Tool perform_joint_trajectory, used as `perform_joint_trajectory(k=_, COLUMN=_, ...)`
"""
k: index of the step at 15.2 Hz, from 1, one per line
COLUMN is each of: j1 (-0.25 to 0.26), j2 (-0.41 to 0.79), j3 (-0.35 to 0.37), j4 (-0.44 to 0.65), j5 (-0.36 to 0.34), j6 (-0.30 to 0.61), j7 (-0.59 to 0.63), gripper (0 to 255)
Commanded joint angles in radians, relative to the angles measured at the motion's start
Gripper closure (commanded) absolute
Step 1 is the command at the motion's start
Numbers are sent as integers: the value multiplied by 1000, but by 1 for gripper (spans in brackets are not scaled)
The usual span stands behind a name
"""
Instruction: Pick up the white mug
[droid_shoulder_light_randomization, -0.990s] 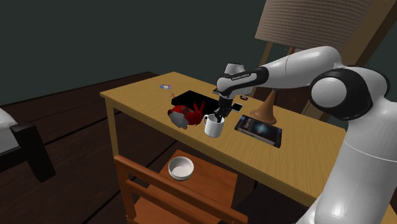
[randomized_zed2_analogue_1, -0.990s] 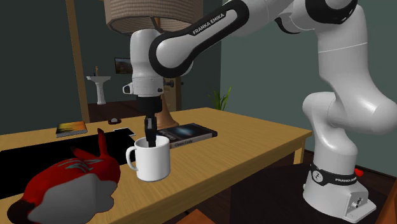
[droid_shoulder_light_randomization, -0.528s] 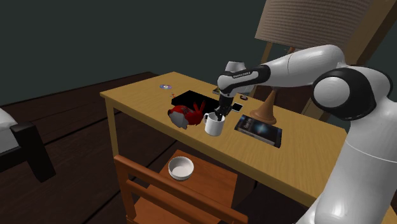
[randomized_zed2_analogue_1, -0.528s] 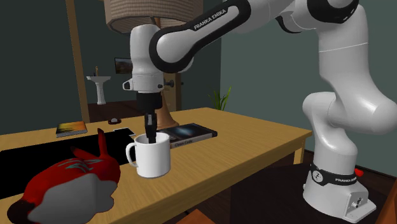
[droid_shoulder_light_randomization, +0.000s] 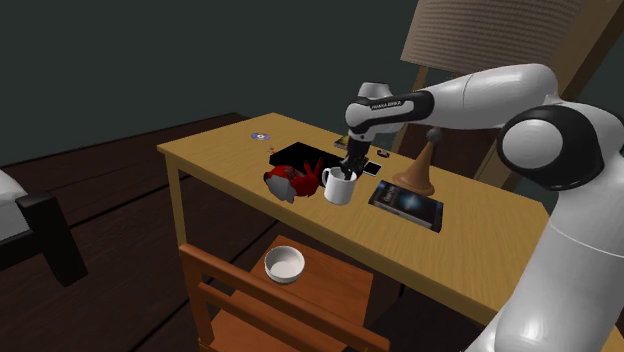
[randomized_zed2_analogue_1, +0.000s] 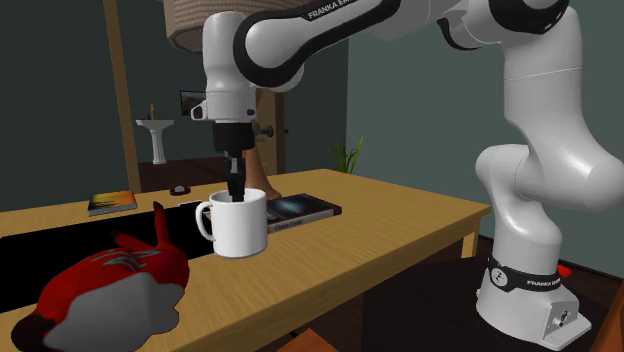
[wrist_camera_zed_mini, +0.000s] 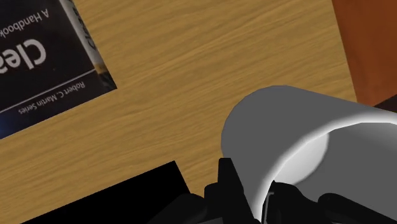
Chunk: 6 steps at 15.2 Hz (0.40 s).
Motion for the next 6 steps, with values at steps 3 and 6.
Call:
perform_joint_trajectory(k=3, j1=1, j2=-12, j3=-1, j4=40, j5=-4, j6=-52, j7=3, gripper=255)
perform_joint_trajectory(k=6, j1=1, j2=-16, j3=-1, j4=51, j5=-5, j6=-67, j7=3, gripper=255)
